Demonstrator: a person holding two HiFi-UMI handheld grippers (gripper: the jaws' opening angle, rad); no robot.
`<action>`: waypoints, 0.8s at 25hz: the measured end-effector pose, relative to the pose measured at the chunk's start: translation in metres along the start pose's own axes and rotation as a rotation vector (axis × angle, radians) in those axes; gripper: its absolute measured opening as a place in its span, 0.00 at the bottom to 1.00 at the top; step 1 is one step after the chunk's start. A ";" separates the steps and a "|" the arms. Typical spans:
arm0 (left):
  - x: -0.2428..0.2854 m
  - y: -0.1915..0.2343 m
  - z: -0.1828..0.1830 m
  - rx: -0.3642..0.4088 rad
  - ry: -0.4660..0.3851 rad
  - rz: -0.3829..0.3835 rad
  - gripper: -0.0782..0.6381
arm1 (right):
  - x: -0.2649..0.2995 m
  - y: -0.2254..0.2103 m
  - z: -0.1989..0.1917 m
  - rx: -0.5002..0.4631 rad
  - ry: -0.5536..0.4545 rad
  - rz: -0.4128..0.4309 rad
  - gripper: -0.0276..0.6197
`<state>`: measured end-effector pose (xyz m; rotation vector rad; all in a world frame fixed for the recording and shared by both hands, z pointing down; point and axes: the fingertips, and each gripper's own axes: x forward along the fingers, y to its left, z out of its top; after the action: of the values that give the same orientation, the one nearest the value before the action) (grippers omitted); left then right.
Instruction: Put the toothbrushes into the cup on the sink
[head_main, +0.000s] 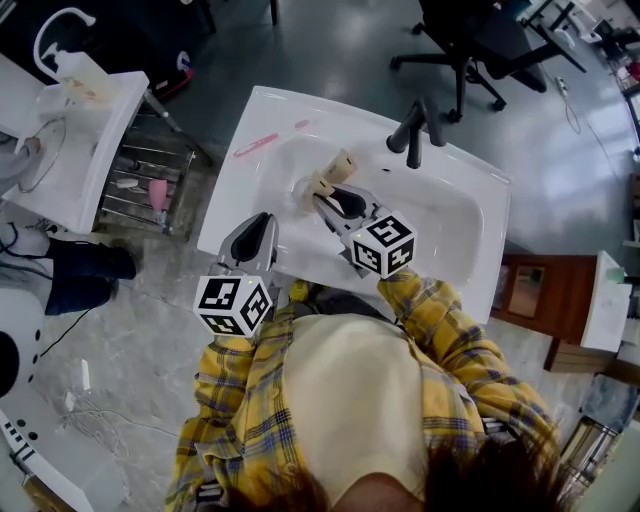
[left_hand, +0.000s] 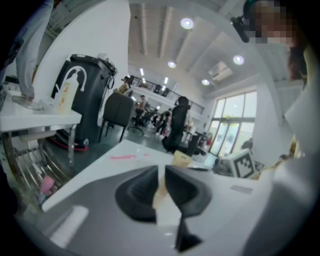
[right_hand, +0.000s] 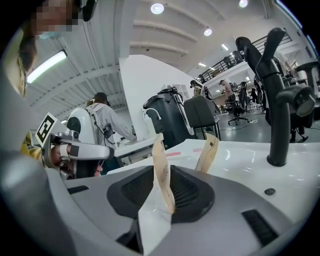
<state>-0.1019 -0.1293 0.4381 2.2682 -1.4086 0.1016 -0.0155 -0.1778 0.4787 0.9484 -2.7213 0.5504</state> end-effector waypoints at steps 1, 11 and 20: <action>0.000 0.000 0.000 0.000 0.001 -0.001 0.16 | -0.001 0.002 0.001 -0.004 0.001 0.008 0.16; 0.002 0.004 0.001 -0.018 -0.009 0.005 0.16 | -0.023 0.021 0.014 -0.078 -0.011 0.059 0.18; 0.000 0.001 0.012 -0.013 -0.031 0.001 0.16 | -0.044 0.020 0.038 -0.056 -0.064 0.033 0.18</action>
<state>-0.1043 -0.1348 0.4282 2.2675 -1.4214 0.0575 0.0030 -0.1544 0.4248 0.9242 -2.7978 0.4547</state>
